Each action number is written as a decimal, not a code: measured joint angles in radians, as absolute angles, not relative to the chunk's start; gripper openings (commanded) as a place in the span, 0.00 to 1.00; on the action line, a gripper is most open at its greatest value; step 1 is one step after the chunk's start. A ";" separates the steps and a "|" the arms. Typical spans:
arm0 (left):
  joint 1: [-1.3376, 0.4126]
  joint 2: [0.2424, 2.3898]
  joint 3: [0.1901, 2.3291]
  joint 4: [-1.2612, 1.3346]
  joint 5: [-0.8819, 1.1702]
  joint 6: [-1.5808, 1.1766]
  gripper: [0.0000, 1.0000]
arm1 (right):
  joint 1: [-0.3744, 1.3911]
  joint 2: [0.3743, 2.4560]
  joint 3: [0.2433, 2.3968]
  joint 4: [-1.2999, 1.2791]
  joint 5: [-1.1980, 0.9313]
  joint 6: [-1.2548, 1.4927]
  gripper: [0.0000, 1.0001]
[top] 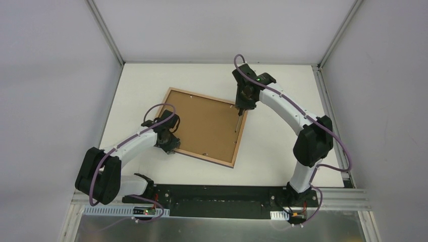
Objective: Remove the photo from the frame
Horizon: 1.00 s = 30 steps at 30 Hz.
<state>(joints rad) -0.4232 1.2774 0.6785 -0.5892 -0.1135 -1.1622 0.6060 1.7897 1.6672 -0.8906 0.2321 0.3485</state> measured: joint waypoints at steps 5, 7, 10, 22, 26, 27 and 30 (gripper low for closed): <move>-0.421 1.308 0.702 -0.595 -0.113 -1.127 0.00 | 0.620 1.833 1.699 -0.927 0.220 0.354 0.00; -0.413 1.320 0.710 -0.595 -0.114 -1.112 0.00 | 0.638 1.833 1.687 -0.926 0.208 0.334 0.00; -0.403 1.334 0.719 -0.596 -0.112 -1.092 0.00 | 0.683 1.795 1.598 -0.866 0.192 0.287 0.00; -0.333 1.418 0.775 -0.612 -0.028 -0.999 0.00 | 0.747 1.660 1.355 -0.648 0.216 0.154 0.00; -0.332 1.437 0.790 -0.617 -0.019 -0.975 0.00 | 0.752 1.656 1.335 -0.587 0.277 0.134 0.00; -0.332 1.442 0.795 -0.618 -0.018 -0.971 0.00 | 0.751 1.656 1.335 -0.574 0.297 0.124 0.00; -0.332 1.449 0.800 -0.617 -0.014 -0.955 0.00 | 0.750 1.656 1.335 -0.545 0.341 0.104 0.00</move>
<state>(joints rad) -0.3317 1.4494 0.8001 -0.6167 -0.0139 -0.9554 0.7502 1.6558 1.3354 -0.5446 0.3412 0.1040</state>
